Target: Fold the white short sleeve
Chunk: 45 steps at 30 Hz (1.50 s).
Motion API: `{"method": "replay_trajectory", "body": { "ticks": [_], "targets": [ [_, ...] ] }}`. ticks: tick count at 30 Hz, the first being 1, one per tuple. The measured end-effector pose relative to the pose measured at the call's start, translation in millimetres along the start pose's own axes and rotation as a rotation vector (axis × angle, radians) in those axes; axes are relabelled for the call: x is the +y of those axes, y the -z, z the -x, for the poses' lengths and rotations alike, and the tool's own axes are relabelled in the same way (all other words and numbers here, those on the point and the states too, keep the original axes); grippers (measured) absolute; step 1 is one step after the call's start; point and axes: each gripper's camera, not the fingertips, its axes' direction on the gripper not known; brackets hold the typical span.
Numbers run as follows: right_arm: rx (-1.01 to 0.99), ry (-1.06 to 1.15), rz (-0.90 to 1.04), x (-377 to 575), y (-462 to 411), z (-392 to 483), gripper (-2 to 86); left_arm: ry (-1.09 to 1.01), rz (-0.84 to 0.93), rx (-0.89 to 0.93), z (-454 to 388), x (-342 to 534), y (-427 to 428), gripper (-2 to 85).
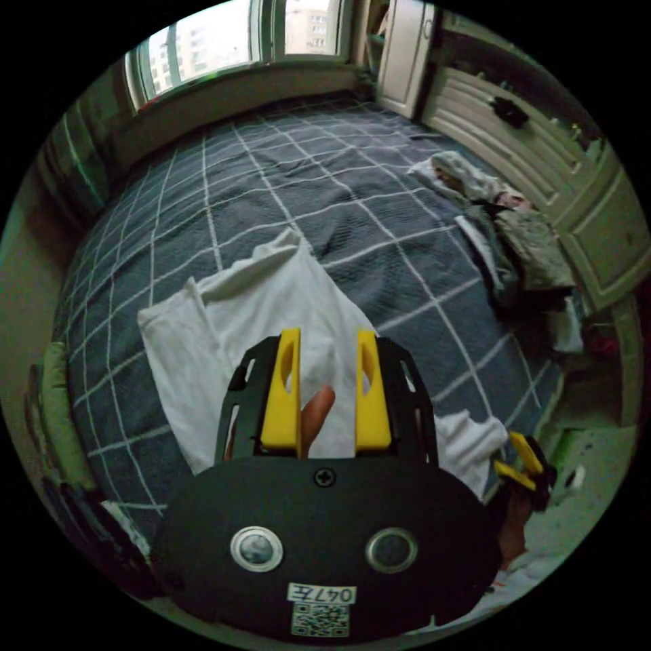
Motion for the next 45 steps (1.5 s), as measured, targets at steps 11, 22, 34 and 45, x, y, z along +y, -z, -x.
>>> {"method": "replay_trajectory", "body": {
  "ticks": [11,22,34,45],
  "targets": [
    [-0.056,-0.113,0.018,-11.9,15.9,-85.8,10.1,-0.09,0.155,-0.54,-75.7,-206.1,-179.1,12.4],
    [-0.213,-0.203,0.047,-25.3,35.6,-137.4,10.8,-0.095,0.108,-0.494,-77.2,-260.5,-228.9,-0.3],
    [-0.333,-0.284,0.035,-25.2,26.2,-146.6,4.4,-0.023,0.07,-0.32,-37.2,-288.3,-235.0,1.7],
    [-0.28,-0.156,-0.147,-17.7,61.9,-98.2,-0.1,0.019,0.223,-0.286,-8.5,-304.5,-239.5,1.6]
  ]
}}
